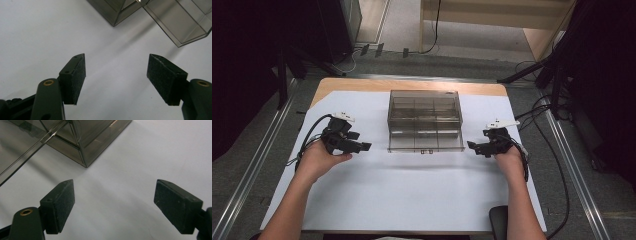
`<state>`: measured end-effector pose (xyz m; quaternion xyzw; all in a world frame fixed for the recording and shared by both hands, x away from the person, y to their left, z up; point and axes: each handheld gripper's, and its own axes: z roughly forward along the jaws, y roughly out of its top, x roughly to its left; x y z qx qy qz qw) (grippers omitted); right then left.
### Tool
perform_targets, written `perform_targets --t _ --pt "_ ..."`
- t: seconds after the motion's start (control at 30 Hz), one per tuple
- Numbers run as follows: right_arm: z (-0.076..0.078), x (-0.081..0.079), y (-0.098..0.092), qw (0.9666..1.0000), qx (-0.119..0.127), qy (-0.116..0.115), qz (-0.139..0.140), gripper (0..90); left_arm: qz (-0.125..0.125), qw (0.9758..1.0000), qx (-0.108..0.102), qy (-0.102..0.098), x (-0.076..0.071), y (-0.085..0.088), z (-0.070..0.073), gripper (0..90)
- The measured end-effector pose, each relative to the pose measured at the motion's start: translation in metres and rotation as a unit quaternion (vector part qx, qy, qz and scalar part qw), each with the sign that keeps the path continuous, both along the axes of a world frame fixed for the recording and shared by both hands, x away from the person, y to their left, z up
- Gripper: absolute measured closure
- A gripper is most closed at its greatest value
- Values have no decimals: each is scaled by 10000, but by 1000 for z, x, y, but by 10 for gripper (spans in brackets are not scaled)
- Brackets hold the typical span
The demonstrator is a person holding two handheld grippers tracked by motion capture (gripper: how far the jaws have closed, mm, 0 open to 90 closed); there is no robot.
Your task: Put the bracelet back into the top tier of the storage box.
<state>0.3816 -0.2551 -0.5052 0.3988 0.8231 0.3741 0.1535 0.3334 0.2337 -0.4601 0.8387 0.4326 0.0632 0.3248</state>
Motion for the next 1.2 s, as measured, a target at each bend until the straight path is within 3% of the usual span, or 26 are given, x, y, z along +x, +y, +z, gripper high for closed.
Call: perform_targets --t 0.3,0.47,1.2 --pt "0 -2 -3 10000 -15 -28 -35 182 129 9996 -234 46 1 6 5 282" --pt "-1 -1 -1 10000 -41 -24 -2 182 69 9995 -173 248 -2 5 7 334" --pt "-2 1 3 9999 -80 50 65 183 16 9995 -23 323 -8 10 12 336"
